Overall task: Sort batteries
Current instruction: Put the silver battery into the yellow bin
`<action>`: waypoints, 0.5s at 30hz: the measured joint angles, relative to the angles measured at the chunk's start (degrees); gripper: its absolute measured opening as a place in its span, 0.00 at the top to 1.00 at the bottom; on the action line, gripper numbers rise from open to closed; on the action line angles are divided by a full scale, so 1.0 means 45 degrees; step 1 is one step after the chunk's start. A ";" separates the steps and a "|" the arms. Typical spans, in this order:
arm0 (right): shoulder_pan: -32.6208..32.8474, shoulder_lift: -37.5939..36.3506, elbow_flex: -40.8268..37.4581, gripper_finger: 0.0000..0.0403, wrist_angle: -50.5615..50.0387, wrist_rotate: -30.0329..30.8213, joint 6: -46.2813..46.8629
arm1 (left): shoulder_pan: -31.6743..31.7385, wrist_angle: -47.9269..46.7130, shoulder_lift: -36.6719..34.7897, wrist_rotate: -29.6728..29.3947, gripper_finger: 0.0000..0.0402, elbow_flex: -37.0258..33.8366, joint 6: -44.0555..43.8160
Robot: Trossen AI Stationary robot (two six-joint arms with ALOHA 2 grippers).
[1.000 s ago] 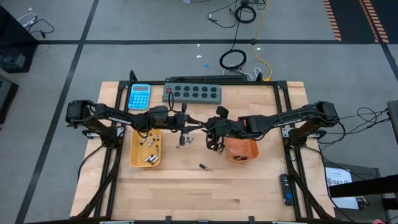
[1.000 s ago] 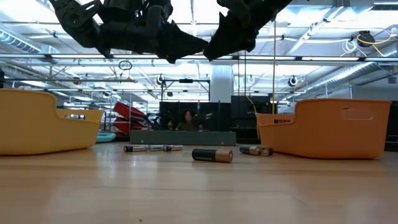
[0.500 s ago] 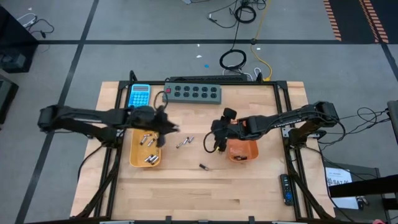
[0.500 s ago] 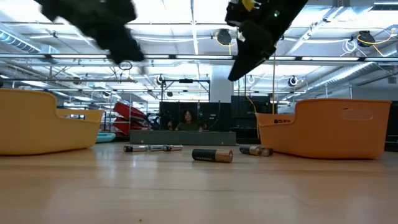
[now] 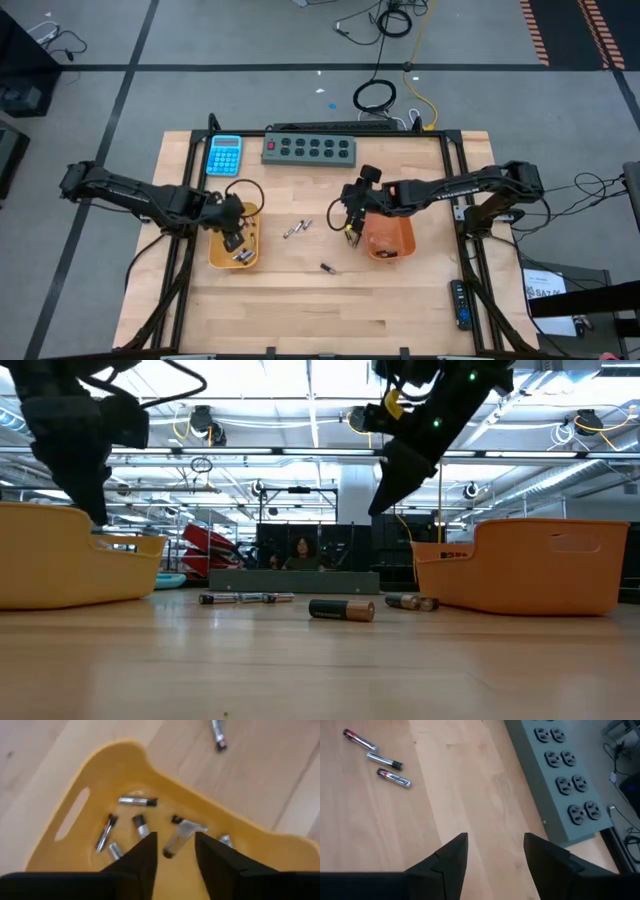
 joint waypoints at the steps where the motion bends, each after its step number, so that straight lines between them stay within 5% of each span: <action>1: -0.0073 0.0000 -0.0066 0.54 0.0128 -0.0008 -0.0097 | -0.0003 0.0114 0.0004 -0.0034 0.62 0.0045 0.0074; 7: -0.0311 0.0005 -0.0259 0.54 0.0919 -0.0305 -0.0464 | 0.0587 0.2309 0.0136 -0.2225 0.49 0.0690 0.1685; 15: -0.0309 0.0000 -0.0254 0.54 0.1469 -0.0227 -0.0714 | 0.2189 0.5210 0.3117 -0.1243 0.52 0.1773 0.5687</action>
